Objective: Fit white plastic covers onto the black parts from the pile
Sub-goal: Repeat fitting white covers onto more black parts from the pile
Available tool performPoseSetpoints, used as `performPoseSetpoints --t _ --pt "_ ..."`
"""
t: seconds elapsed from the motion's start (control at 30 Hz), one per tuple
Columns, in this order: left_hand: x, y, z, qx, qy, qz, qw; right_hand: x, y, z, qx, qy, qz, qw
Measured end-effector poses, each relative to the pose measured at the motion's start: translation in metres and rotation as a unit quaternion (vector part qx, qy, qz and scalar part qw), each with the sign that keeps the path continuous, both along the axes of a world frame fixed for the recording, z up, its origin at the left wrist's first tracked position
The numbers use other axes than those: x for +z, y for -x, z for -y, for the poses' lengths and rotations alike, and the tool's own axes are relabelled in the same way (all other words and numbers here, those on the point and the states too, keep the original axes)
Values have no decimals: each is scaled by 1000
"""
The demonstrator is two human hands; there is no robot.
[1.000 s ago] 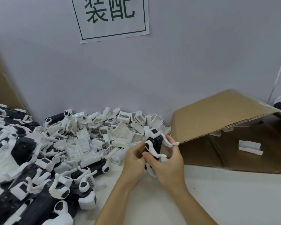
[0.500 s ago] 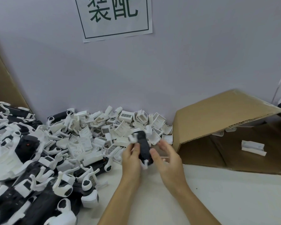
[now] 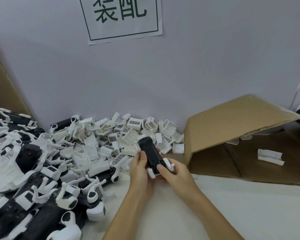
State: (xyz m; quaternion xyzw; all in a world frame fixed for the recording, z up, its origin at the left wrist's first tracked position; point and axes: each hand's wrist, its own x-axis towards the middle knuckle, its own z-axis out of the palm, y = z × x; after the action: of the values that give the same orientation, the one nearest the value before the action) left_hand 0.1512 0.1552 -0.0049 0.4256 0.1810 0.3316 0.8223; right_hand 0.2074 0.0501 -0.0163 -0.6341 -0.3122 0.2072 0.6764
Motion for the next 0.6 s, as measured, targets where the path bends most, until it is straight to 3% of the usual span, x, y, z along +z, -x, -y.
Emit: performPoseSetpoints --t 0.17,0.6 --pt "-6 -3 2 -23 -75 -35 996 1 -4 1 -15 15 -21 1000" --pt "-10 -4 -3 -5 -77 -30 997 2 0 2 -5 8 -43 999"
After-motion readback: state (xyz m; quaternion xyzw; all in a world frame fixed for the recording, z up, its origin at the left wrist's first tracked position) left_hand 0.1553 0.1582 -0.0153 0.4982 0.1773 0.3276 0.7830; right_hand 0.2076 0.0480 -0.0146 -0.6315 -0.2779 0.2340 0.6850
